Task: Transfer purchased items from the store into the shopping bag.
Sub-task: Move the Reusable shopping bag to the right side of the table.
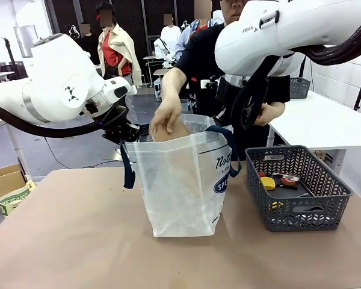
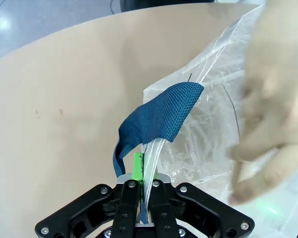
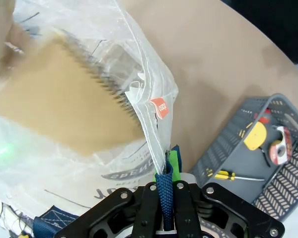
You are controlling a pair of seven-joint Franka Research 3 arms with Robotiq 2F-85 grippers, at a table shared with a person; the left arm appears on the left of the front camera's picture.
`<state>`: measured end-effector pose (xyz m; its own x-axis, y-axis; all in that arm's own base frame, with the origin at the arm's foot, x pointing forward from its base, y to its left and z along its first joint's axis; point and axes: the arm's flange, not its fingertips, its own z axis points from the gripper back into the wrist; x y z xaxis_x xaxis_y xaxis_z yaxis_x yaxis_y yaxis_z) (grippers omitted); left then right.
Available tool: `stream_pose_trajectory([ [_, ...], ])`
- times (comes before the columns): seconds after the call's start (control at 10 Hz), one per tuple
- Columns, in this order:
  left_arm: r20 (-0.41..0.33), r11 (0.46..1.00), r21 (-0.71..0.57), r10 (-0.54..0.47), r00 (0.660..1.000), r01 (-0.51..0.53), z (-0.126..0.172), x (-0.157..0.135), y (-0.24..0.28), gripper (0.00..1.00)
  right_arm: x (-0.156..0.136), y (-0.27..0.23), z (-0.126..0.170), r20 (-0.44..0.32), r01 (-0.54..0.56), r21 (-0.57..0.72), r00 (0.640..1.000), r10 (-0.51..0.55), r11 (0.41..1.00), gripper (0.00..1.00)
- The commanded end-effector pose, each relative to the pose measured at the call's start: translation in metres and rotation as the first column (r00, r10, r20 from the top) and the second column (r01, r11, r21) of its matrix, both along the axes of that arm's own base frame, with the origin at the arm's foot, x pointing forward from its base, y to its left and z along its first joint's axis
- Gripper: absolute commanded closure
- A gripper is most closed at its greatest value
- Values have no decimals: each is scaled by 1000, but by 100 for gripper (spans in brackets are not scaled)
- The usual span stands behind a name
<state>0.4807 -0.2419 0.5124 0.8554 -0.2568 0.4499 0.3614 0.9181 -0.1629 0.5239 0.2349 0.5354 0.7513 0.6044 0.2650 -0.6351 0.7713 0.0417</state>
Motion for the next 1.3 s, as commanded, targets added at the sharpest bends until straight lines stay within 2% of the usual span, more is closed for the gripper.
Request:
stream_pose_trajectory([
  [0.0,3,1000,0,2,1000,-2,1,0,1,100,0,0,0,1,1,0,1000,-1,1000,100],
  [1.2,3,1000,0,2,1000,-2,1,0,1,100,0,0,0,1,1,0,1000,-1,1000,100],
])
